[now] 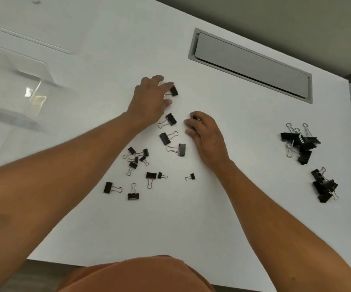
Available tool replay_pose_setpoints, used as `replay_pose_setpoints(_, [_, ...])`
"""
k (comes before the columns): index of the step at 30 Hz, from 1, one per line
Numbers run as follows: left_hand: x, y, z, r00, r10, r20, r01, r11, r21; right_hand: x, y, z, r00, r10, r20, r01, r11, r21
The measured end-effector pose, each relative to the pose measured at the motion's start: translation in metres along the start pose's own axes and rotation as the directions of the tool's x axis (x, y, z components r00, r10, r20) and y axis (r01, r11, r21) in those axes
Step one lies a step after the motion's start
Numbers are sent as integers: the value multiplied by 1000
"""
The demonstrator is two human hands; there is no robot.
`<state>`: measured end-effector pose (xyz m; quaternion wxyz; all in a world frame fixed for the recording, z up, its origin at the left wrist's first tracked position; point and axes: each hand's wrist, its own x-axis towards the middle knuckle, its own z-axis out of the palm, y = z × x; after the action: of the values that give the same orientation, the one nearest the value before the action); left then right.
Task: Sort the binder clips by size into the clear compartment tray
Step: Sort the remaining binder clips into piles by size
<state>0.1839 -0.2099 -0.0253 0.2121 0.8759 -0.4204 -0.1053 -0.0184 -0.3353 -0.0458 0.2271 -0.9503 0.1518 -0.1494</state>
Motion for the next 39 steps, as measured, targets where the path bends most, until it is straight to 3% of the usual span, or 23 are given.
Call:
replay_pose_setpoints(4, [11,8,0,992,112,60,-109,992,-55,2,2,4,995,62,-76,-67,996,-63])
replay_pose_setpoints(8, [3,36,8,963,237,124,-224,968,-112,1,-4,6,946,283,-158,-287,958,-5])
replay_pose_setpoints(11, [-2,53,14,936,298,189,-277,952,-130,-3,-7,5,915,361,-182,-362,932,27])
replay_pose_setpoints(16, [-11,43,7,965,207,160,-164,955,-248,-4,-7,6,971,220,-97,-234,957,-172])
replay_pose_setpoints(19, [-34,23,-7,993,100,59,-80,957,-278,-3,0,7,978,190,-89,-203,964,-171])
replay_pose_setpoints(23, [-91,2,-23,994,-7,-107,-21,966,-259,-16,11,-1,949,266,-170,-288,950,-121])
replay_pose_setpoints(27, [-151,-8,-25,983,-62,-173,25,978,-205,-36,16,-8,910,334,-245,-362,929,-74])
replay_pose_setpoints(30, [-185,-18,-20,975,-77,-210,38,982,-186,-37,8,-10,899,323,-297,-373,919,-131])
replay_pose_setpoints(32, [-199,-30,-19,963,-86,-257,50,988,-143,-37,-5,-14,908,239,-343,-319,927,-199])
replay_pose_setpoints(34, [-210,-48,-21,946,-123,-299,98,990,-98,-40,-28,-17,944,131,-303,-194,963,-189])
replay_pose_setpoints(36, [-218,-67,-24,937,-143,-319,126,989,-72,-47,-50,-14,987,66,-144,-77,995,-69])
replay_pose_setpoints(39, [-224,-82,-24,933,-165,-320,142,985,-94,-62,-61,-3,999,29,41,-29,999,-16])
